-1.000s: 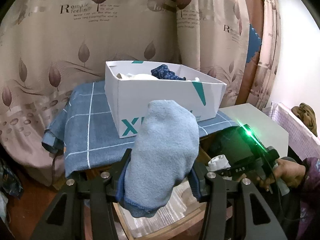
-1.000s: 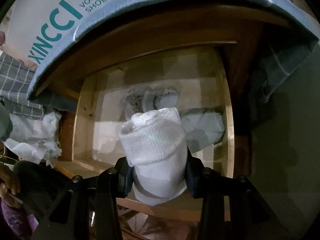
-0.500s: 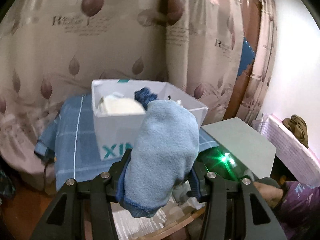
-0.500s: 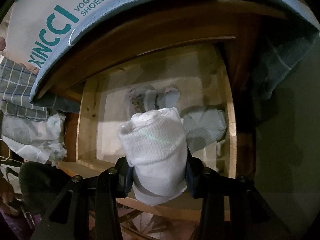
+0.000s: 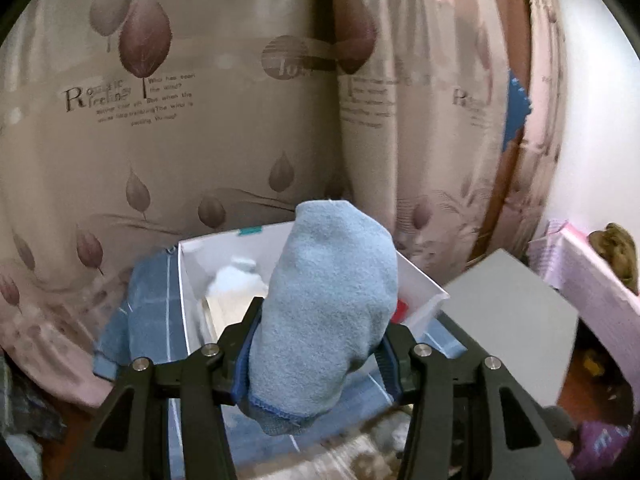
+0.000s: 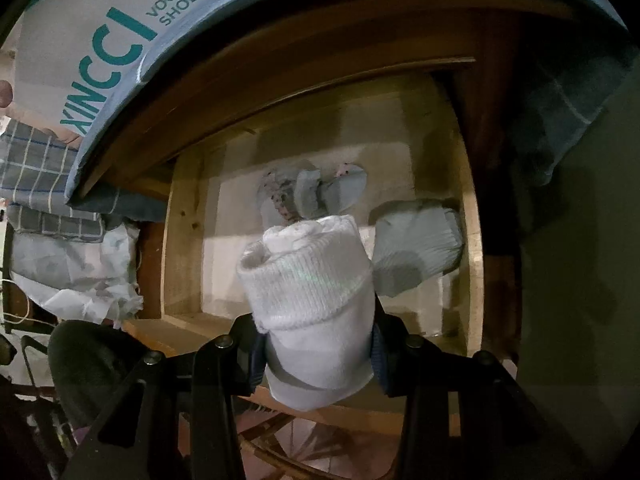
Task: Take underwear out of drawer
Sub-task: 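Lower the light blue underwear into the white box and open the left tool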
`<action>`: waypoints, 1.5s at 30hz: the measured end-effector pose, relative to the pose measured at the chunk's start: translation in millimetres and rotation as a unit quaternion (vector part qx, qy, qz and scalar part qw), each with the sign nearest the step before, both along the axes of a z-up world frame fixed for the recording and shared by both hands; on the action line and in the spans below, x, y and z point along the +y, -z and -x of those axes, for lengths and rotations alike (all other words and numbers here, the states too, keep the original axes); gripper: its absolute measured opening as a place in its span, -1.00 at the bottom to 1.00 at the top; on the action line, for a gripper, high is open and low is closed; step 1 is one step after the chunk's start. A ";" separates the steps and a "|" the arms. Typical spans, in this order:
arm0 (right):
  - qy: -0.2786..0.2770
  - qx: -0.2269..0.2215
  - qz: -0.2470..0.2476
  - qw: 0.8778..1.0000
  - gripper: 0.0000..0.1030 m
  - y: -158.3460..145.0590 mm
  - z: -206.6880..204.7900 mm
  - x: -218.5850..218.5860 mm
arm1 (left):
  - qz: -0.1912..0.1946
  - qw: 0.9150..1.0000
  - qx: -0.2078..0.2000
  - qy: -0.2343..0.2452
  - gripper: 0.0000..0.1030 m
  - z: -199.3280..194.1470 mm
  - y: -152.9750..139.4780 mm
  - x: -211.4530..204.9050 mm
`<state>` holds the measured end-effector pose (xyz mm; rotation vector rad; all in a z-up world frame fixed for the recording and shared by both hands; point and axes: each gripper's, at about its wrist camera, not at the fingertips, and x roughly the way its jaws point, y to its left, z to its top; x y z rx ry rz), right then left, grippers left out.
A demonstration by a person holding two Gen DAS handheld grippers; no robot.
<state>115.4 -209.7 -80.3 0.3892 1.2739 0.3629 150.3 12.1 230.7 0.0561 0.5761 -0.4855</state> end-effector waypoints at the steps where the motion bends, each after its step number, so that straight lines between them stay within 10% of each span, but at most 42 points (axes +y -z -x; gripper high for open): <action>1: -0.001 0.001 -0.002 1.000 -0.24 0.0 -0.1 -0.5 | -0.010 1.000 0.007 -0.009 -0.01 -15.7 -2.6 -4.5; 24: -0.020 0.010 -0.024 0.999 -0.23 -0.3 -0.9 7.0 | -0.164 0.976 0.096 -0.103 0.12 -167.9 65.9 -32.4; 33: -0.021 0.011 -0.022 0.999 -0.23 0.5 -0.7 7.2 | -0.183 0.973 0.053 -0.127 0.21 -148.8 60.2 -34.8; 45: -0.018 0.015 -0.014 1.000 -0.23 4.6 -2.8 6.2 | -0.098 0.986 -0.056 -0.119 0.28 -27.6 29.8 -15.0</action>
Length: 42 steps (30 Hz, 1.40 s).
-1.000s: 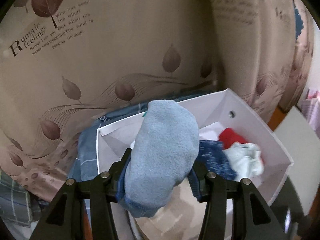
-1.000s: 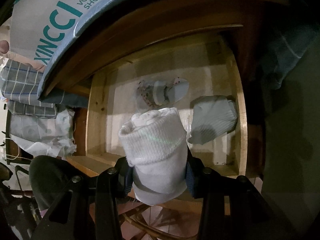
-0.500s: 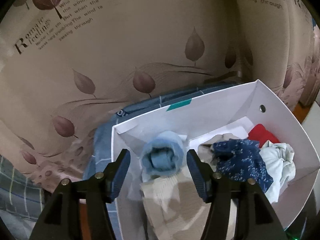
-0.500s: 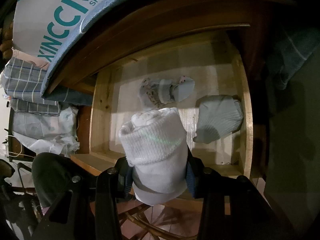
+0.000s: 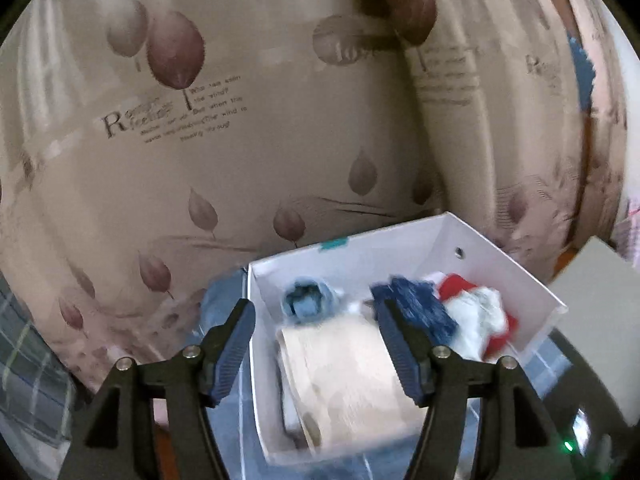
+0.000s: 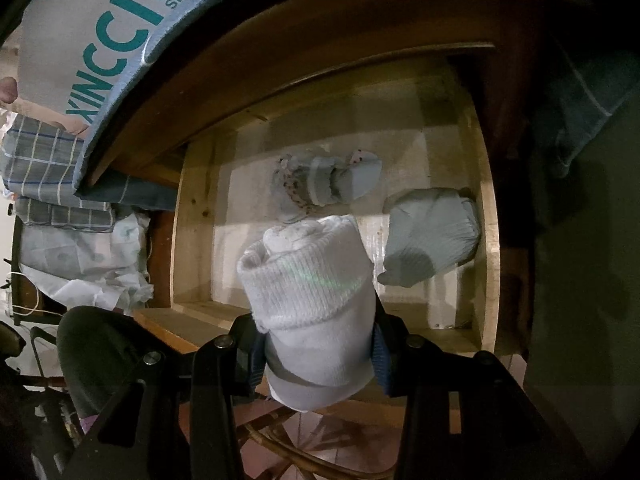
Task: Take underwear out of drawer
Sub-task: 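Lower the light blue underwear into the white box and open the left tool, then lift the white rolled underwear out of the drawer with the right tool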
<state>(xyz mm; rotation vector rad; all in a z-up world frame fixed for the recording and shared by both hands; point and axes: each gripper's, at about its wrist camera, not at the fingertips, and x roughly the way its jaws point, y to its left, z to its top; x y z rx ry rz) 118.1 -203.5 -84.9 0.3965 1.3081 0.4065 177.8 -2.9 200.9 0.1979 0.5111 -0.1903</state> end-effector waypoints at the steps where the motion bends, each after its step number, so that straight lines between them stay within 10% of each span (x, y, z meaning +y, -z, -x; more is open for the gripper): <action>1: 0.000 0.000 0.000 1.000 -0.23 0.1 -0.1 -0.1 | 0.008 1.000 0.000 0.004 0.28 14.0 3.4 3.7; 19: -0.013 -0.032 0.025 0.999 -0.22 -6.7 3.1 5.0 | -0.016 0.998 0.050 -0.035 0.28 112.6 121.5 51.2; 42: 0.012 -0.066 -0.018 0.998 -0.22 -18.7 21.6 -0.4 | 0.019 0.995 0.064 -0.067 0.31 104.9 125.8 70.4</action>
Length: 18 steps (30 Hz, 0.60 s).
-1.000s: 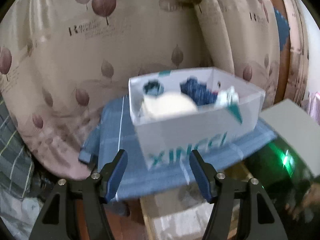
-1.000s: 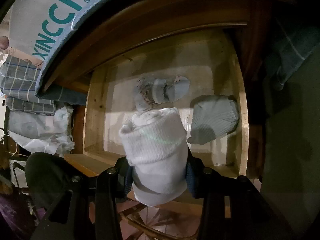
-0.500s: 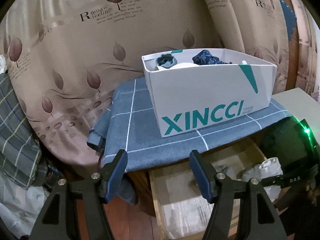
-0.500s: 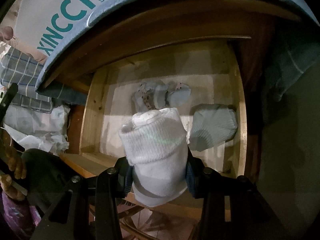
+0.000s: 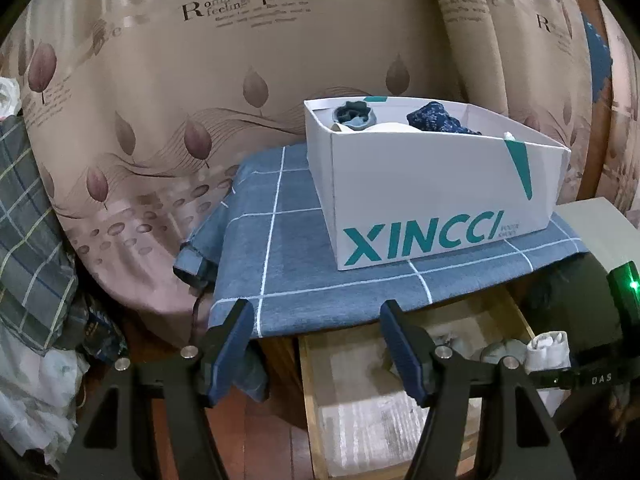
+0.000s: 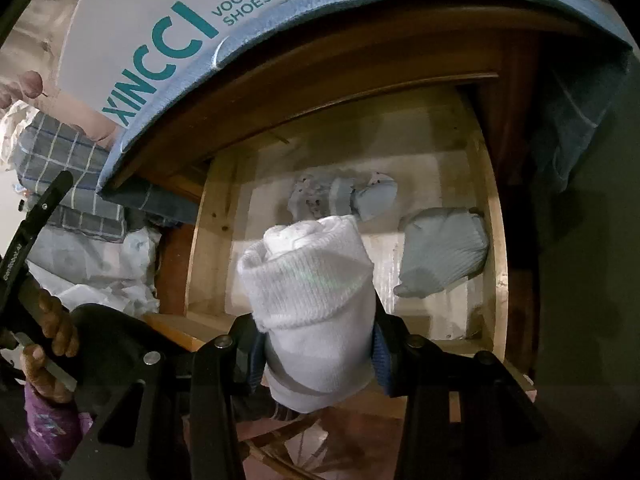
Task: Take underwear out of drawer
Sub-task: 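Lift the white rolled underwear out of the drawer with the right tool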
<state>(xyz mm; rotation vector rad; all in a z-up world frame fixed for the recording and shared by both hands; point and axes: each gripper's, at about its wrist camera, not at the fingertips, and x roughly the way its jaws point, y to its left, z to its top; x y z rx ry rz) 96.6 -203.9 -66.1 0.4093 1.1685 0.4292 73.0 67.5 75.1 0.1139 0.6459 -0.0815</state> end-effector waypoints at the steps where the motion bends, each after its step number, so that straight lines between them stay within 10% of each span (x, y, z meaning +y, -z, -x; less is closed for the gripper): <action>1: 0.001 0.001 -0.003 1.000 -0.22 -0.2 0.8 -0.5 | 0.000 1.000 0.001 -0.002 0.31 -0.6 0.4 0.8; 18: -0.018 -0.021 -0.059 0.998 -0.22 -38.1 40.7 5.2 | -0.004 1.000 0.007 -0.005 0.31 -3.9 2.9 0.8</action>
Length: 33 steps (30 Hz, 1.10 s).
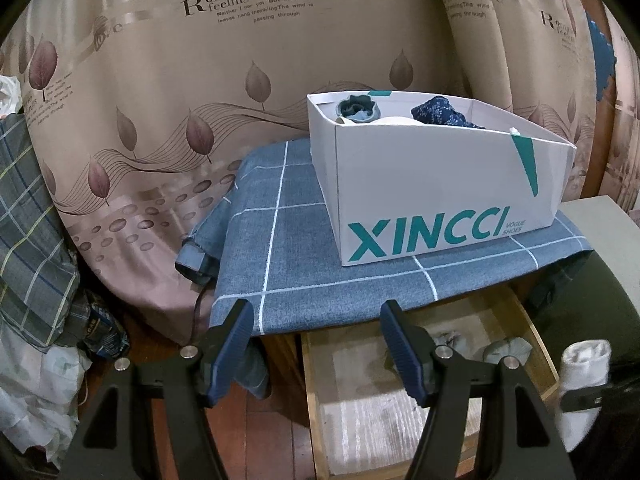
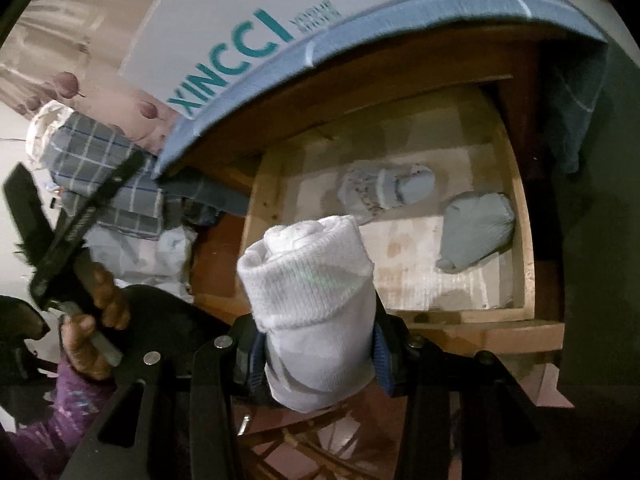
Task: Take underwear out of drawer
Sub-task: 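Lift the white rolled underwear out of the drawer with the right tool, then carry the white underwear over the white box and open the right tool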
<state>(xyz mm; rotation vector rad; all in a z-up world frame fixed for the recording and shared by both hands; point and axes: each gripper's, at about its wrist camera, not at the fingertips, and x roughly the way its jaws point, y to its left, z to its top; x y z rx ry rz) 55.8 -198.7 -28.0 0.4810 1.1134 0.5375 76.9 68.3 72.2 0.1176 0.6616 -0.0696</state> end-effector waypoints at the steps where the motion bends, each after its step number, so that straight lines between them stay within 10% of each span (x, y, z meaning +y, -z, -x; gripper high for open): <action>1: 0.000 -0.004 -0.001 1.000 -0.22 -5.1 2.2 -0.8 | 0.000 1.000 0.001 0.000 0.31 -0.5 0.3 0.4; 19: -0.016 -0.077 -0.021 0.997 -0.21 -87.6 21.6 10.6 | 0.001 1.000 0.004 -0.001 0.32 -1.2 1.1 3.0; 33: -0.030 -0.186 0.010 0.982 -0.21 -210.6 -32.0 27.6 | 0.000 1.000 0.007 0.004 0.32 -0.7 2.3 1.8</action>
